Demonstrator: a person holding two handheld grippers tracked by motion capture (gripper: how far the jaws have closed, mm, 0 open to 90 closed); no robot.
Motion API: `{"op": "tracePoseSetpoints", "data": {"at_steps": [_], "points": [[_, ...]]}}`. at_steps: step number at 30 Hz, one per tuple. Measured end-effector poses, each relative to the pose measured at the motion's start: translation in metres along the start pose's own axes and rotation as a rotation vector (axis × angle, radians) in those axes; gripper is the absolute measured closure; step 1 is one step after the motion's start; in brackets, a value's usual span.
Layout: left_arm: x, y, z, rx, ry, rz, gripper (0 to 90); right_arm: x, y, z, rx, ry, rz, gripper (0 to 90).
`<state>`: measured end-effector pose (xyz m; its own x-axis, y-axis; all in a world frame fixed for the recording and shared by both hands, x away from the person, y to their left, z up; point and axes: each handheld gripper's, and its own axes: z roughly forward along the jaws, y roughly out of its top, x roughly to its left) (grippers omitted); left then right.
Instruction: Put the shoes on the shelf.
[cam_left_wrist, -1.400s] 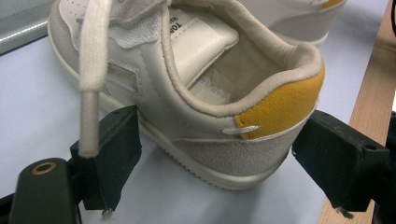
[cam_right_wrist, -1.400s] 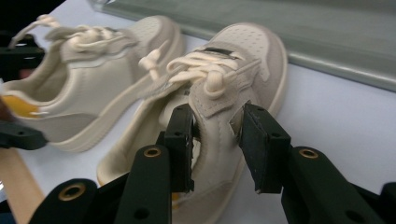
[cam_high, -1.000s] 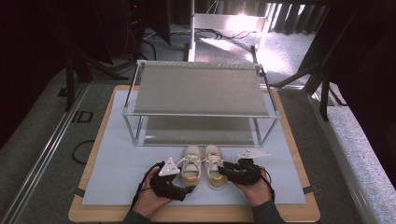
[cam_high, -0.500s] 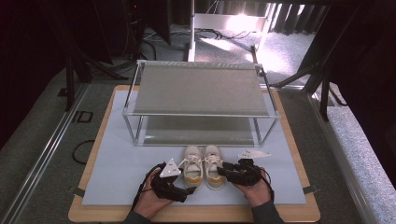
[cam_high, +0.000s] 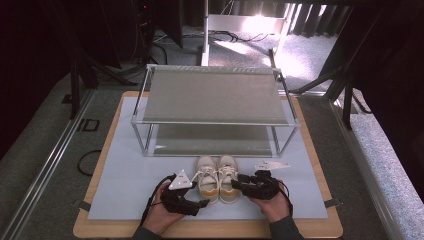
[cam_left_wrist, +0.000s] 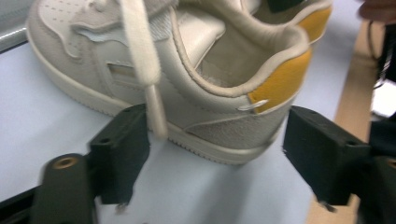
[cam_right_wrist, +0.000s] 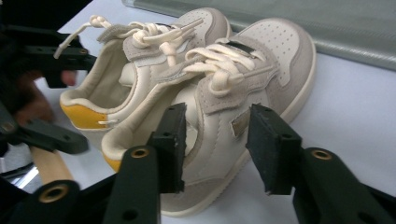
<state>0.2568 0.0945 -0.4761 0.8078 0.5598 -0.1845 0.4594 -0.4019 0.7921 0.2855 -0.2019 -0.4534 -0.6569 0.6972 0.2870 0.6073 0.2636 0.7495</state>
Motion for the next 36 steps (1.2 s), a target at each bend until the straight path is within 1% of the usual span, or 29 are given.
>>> {"op": "tracePoseSetpoints", "data": {"at_steps": [1,2,3,5,6,7,9,10,11,12,13,14,15,18,19,20,21,22,25,27,32,34,36], "points": [[0.000,0.000,0.000,0.000,0.000,0.000,30.5,0.000,0.000,0.000,0.000,0.000,0.000,56.0],[-0.001,0.001,-0.011,-0.029,0.002,-0.006,30.5,0.002,0.000,0.000,-0.006,-0.013,-0.022,55.6],[0.000,0.002,-0.016,-0.047,-0.008,-0.016,31.0,0.007,0.000,0.000,-0.007,-0.040,-0.051,55.3],[0.001,0.005,-0.024,-0.089,-0.012,-0.030,32.3,0.008,0.001,0.000,-0.003,-0.048,-0.062,55.4],[0.001,0.008,-0.028,-0.107,-0.007,-0.035,32.4,0.008,0.002,0.000,-0.006,-0.049,-0.060,55.7],[0.001,0.011,-0.030,-0.123,0.008,-0.041,32.6,0.008,0.002,0.000,-0.009,-0.053,-0.062,56.5],[0.001,0.018,-0.032,-0.122,0.057,-0.050,35.3,0.009,0.003,0.000,-0.003,-0.070,-0.076,57.7],[0.000,0.021,-0.031,-0.117,0.098,-0.057,36.7,0.009,0.003,0.001,-0.001,-0.078,-0.084,58.5],[0.000,0.024,-0.029,-0.105,0.153,-0.066,40.7,0.010,0.004,0.002,0.003,-0.087,-0.092,59.1],[-0.001,0.026,-0.026,-0.099,0.196,-0.075,45.9,0.010,0.004,0.002,0.004,-0.092,-0.096,59.8],[-0.001,0.026,-0.026,-0.099,0.196,-0.075,52.5,0.010,0.004,0.002,0.004,-0.092,-0.096,59.8],[0.000,0.029,-0.022,-0.102,0.201,-0.099,52.5,0.011,0.004,0.002,0.006,-0.096,-0.099,60.4],[0.000,0.030,-0.020,-0.097,0.211,-0.110,54.9,0.011,0.005,0.002,0.007,-0.099,-0.107,61.1],[-0.002,0.032,-0.011,-0.056,0.237,-0.121,52.2,0.012,0.005,0.001,0.009,-0.106,-0.112,61.1],[-0.002,0.032,-0.009,-0.044,0.237,-0.124,50.7,0.011,0.005,0.002,0.008,-0.106,-0.110,61.1],[-0.002,0.032,-0.009,-0.044,0.237,-0.124,50.1,0.011,0.005,0.002,0.008,-0.106,-0.110,61.1],[-0.002,0.032,-0.005,-0.027,0.235,-0.133,50.1,0.011,0.005,0.002,0.006,-0.105,-0.108,61.1],[-0.002,0.032,-0.003,-0.021,0.231,-0.138,49.8,0.011,0.004,0.001,0.001,-0.106,-0.105,62.0],[0.001,0.032,0.001,-0.007,0.215,-0.160,51.8,0.012,0.004,0.001,0.002,-0.109,-0.107,62.3],[0.001,0.033,0.002,0.000,0.212,-0.162,52.4,0.011,0.004,0.001,0.002,-0.106,-0.104,62.3],[0.000,0.037,0.006,0.028,0.232,-0.129,54.4,0.010,0.004,0.000,0.000,-0.096,-0.097,63.5],[-0.001,0.038,0.005,0.040,0.239,-0.109,56.1,0.010,0.004,0.000,0.000,-0.095,-0.095,63.7],[-0.001,0.038,0.005,0.041,0.239,-0.091,58.3,0.010,0.004,0.001,-0.001,-0.093,-0.095,63.8]]}}
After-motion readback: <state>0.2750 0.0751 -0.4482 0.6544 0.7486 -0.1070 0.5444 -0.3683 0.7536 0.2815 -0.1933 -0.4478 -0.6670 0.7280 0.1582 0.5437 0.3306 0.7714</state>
